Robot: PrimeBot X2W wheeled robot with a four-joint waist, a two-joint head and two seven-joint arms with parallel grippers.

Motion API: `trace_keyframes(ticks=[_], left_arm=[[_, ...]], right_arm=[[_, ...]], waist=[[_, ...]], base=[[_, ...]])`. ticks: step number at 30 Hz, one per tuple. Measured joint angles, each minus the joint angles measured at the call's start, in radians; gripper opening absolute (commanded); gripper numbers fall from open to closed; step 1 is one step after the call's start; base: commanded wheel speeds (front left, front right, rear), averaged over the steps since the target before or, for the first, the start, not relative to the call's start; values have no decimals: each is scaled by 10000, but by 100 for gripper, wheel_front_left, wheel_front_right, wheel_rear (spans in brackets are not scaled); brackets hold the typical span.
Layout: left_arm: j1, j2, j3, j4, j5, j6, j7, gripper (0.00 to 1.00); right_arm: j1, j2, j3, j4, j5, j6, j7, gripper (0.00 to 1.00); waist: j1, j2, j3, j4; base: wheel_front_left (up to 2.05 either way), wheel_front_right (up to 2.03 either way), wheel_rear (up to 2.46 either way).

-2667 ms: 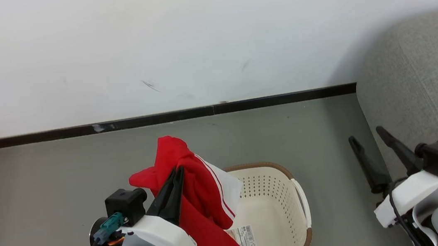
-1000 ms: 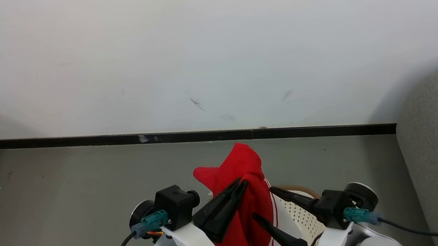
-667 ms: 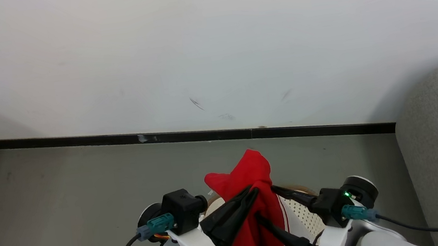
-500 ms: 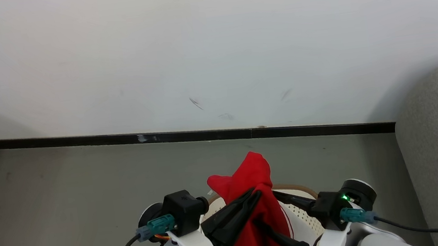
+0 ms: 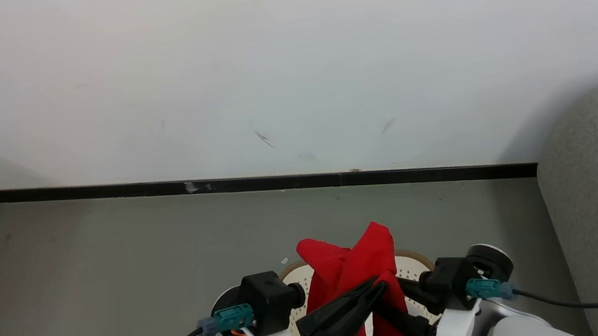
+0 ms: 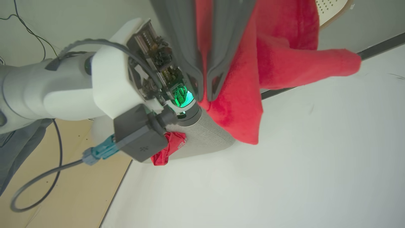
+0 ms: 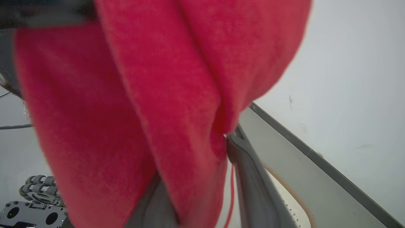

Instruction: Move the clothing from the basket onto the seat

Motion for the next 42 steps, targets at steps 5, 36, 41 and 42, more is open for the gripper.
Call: trace_keyframes(ticks=[5,36,41,42], left_arm=[[-151,224,-92,-157,-142,0,-4,0],[-80,667,360,140,-161,0,-938,100],[-24,665,314,146,-157,0,-1051,100],[3,663,286,150,-157,0,-1058,100]], right_arm=[[3,-4,127,-10,253,0,0,0],[59,-355,-1455,-127,1954,-2,2,0],[65,-533,-1854,-199,2013,-2,2,0],[69,-585,-1983,-211,2013,-2,2,0]], waist=[[0,0,60,-36],[0,0,152,-330],[0,0,153,-414],[0,0,152,-433]], base=[[0,0,0],[0,0,0],[0,0,0],[0,0,0]])
